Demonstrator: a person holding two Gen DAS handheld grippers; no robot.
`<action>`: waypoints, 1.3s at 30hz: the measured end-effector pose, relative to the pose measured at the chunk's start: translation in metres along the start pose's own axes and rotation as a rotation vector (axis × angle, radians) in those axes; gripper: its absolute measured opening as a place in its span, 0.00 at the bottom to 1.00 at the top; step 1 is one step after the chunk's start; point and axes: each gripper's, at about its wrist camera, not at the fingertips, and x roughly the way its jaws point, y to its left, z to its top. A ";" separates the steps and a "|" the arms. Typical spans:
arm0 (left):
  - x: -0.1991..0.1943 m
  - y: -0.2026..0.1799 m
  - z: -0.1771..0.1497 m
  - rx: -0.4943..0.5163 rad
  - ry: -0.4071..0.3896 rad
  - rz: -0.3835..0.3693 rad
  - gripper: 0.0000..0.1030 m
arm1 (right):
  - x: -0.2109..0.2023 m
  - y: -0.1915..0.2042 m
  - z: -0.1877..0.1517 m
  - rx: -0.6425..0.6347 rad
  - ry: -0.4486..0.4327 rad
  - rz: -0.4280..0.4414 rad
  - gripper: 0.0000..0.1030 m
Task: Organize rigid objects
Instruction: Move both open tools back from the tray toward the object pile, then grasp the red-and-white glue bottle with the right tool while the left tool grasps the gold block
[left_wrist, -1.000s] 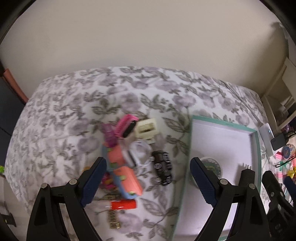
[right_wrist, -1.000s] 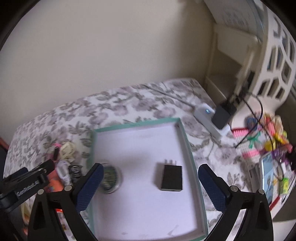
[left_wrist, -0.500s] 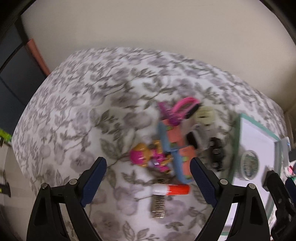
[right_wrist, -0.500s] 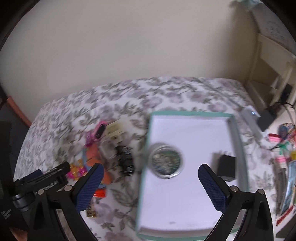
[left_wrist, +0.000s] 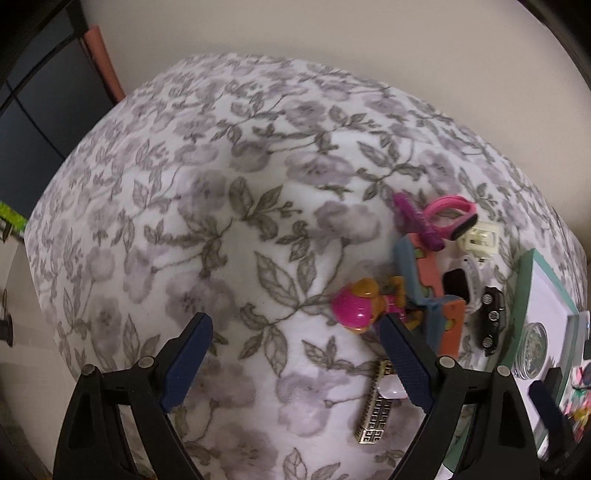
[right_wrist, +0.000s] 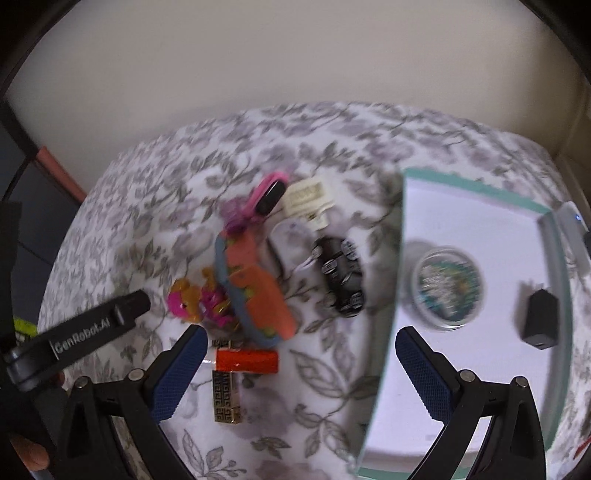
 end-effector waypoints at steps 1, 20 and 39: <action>0.004 0.002 0.000 -0.006 0.012 0.006 0.89 | 0.005 0.003 -0.002 -0.011 0.012 -0.002 1.00; 0.026 0.036 0.002 -0.153 0.083 0.045 0.89 | 0.059 0.027 -0.019 -0.100 0.163 0.028 0.99; 0.049 0.015 -0.008 -0.101 0.168 -0.040 0.89 | 0.065 0.023 -0.018 -0.021 0.168 0.101 0.42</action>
